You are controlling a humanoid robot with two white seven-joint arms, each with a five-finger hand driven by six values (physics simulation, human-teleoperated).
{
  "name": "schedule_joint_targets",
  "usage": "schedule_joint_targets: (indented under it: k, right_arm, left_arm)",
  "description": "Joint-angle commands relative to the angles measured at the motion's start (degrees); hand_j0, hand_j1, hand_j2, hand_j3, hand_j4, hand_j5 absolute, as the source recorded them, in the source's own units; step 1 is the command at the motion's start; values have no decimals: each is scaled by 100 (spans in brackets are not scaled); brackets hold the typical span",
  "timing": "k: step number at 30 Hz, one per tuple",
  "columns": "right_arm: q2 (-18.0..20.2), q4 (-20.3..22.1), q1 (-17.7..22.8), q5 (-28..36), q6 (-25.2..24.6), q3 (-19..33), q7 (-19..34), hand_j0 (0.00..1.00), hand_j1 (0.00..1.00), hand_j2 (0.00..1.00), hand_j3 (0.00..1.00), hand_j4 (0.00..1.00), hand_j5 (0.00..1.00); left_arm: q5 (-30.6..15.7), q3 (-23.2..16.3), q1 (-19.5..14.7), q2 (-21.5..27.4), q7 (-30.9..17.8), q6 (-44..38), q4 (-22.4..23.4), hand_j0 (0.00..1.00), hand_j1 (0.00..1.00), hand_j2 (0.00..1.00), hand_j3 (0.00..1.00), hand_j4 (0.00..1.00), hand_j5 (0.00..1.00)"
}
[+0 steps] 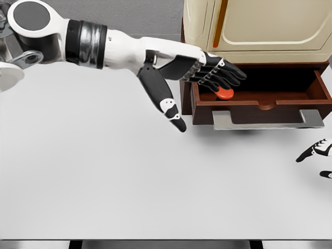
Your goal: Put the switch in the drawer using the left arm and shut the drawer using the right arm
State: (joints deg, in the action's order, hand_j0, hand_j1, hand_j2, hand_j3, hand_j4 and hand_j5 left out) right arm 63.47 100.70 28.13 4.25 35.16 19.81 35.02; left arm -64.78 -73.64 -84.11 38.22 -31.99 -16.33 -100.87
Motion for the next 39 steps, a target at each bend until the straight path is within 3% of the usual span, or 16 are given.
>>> schedule_joint_targets:
  k: [1,5,10,19,39]
  right_arm:
    - [-1,2,0,41,-16,-12,-2,69,69,69,69,69,69]
    - [8,2,0,41,-16,-21,-2,69,69,69,69,69,69]
    - [25,2,-70,41,-16,-21,-2,68,68,68,68,68,68]
    - [34,2,0,41,-16,-30,-2,68,68,68,68,68,68]
    - [8,11,70,278,-16,331,-2,67,67,67,67,67,67]
  left_arm:
    - [-88,25,0,-34,351,-388,-12,100,100,100,100,100,100]
    - [0,16,149,-157,870,-415,-3,100,100,100,100,100,100]
    - [211,-19,299,-360,1169,-494,147,100,100,100,100,100,100]
    - [440,-230,492,-421,1327,-494,226,100,100,100,100,100,100]
    - [659,-327,668,-1124,1336,-459,1017,100,100,100,100,100,100]
